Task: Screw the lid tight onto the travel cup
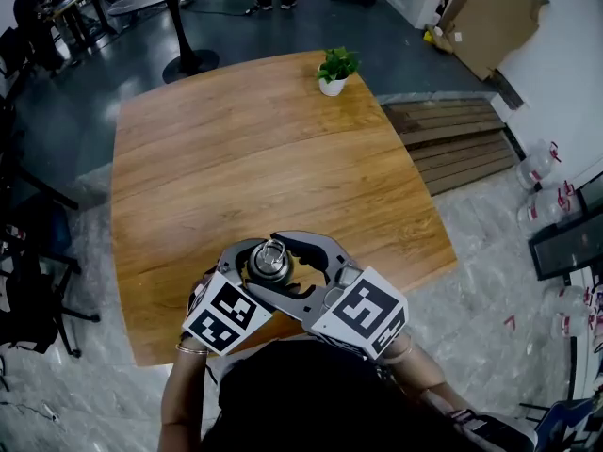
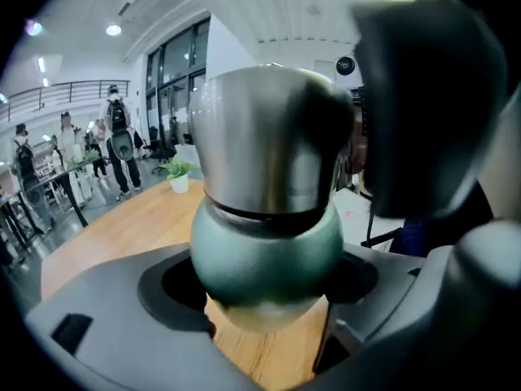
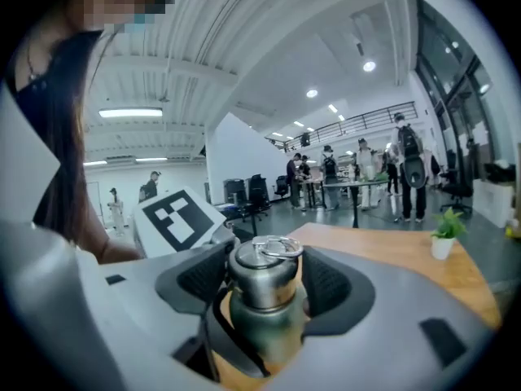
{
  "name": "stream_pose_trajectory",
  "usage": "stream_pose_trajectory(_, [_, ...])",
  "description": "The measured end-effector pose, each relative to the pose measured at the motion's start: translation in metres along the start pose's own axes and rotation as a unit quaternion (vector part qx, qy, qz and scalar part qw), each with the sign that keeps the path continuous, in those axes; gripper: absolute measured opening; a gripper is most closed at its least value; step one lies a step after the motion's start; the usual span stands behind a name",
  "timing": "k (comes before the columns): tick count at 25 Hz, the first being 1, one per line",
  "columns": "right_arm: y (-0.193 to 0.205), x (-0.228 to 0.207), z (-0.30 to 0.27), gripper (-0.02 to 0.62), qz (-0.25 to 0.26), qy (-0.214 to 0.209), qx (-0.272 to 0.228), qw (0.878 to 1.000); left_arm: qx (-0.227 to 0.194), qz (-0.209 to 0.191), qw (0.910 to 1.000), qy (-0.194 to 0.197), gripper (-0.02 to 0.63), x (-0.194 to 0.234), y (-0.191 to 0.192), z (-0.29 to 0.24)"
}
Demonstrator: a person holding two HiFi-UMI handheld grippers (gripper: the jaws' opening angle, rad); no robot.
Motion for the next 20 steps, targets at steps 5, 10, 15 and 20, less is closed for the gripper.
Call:
stream_pose_trajectory(5, [-0.002, 0.004, 0.008, 0.279, -0.027, -0.093, -0.017, 0.995, 0.005, -0.035, 0.9939, 0.104, 0.394, -0.017, 0.004, 0.007])
stream_pose_trajectory(10, [-0.001, 0.004, 0.004, 0.276, -0.009, -0.061, -0.007, 0.998, 0.009, -0.011, 0.9974, 0.071, 0.394, -0.012, 0.006, 0.004])
stream_pose_trajectory(15, [-0.001, 0.003, 0.000, 0.276, 0.010, -0.029, -0.009, 0.999, 0.005, -0.001, 0.9999, -0.011, 0.394, 0.000, 0.001, 0.006])
stream_pose_trajectory(20, [-0.003, 0.009, 0.011, 0.278, 0.000, -0.153, -0.025, 0.988, 0.005, -0.010, 0.9977, 0.067, 0.394, -0.014, 0.004, 0.011])
Point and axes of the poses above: the fingertips, and each gripper's own axes: z backward along the fingers, x to its left, y out of its underside, the point moved 4 cm from there along z, backward along the fingers, and after that the axes turned 13 degrees about z, right-handed, at the moved point
